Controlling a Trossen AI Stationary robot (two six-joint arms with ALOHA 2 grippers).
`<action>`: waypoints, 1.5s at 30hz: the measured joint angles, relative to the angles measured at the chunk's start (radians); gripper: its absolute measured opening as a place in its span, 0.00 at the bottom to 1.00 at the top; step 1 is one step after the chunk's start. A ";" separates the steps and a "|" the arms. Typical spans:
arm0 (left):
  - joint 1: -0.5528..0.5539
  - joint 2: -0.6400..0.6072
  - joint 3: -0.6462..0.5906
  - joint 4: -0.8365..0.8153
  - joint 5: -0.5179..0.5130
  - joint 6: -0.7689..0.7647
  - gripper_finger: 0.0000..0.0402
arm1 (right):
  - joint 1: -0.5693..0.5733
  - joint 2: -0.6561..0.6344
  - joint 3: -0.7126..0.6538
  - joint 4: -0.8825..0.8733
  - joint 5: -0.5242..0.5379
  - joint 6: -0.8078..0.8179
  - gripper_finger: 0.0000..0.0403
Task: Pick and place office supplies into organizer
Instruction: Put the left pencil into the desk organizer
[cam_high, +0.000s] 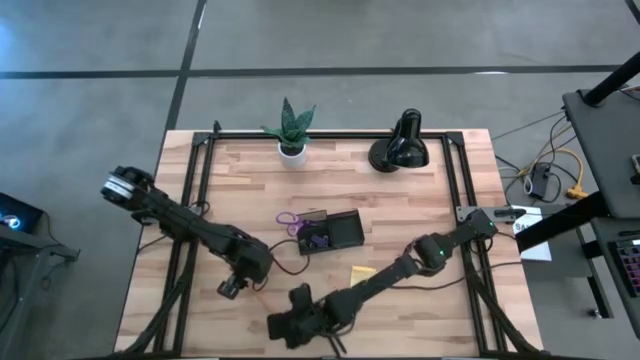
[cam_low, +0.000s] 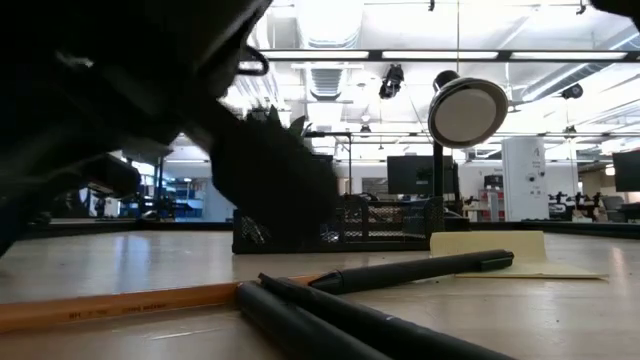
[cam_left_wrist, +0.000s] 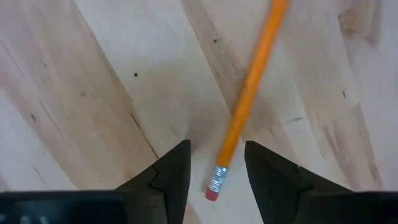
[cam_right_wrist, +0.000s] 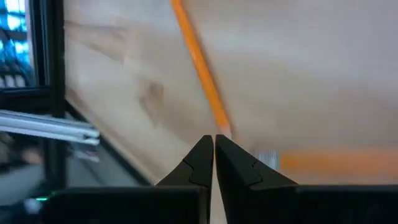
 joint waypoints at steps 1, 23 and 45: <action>-0.008 -0.005 -0.006 0.005 -0.004 -0.015 0.34 | 0.009 0.000 0.000 0.000 0.000 0.050 0.03; -0.057 -0.119 -0.055 0.018 -0.068 -0.118 0.34 | -0.031 0.000 0.050 0.020 -0.023 -0.900 0.03; -0.104 -0.152 -0.043 0.036 -0.091 -0.270 0.34 | -0.040 0.001 0.079 -0.237 -0.171 -1.834 0.03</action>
